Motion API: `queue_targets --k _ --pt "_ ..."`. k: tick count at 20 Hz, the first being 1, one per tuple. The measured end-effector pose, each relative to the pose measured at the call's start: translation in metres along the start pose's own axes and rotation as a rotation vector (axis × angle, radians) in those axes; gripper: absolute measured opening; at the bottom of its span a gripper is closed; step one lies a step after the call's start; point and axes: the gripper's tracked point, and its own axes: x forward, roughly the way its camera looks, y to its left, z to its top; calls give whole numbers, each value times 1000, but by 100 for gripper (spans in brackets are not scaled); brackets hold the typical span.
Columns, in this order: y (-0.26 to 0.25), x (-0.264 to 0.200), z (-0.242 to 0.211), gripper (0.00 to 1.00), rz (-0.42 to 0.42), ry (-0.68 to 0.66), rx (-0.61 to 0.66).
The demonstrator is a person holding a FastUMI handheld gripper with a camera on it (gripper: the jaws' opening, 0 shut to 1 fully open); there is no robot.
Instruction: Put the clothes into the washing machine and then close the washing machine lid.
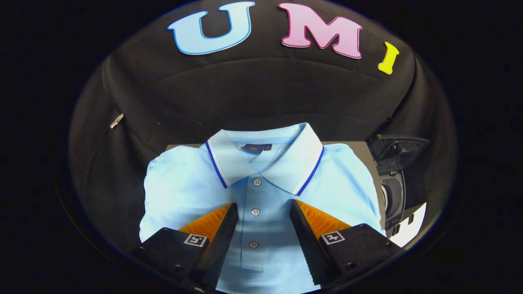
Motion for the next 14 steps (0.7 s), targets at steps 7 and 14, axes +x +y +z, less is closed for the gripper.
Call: queue_targets --k 7,14 --pt "-4 3 -2 69 -17 102 28" --pt "-12 7 2 45 -35 143 71"
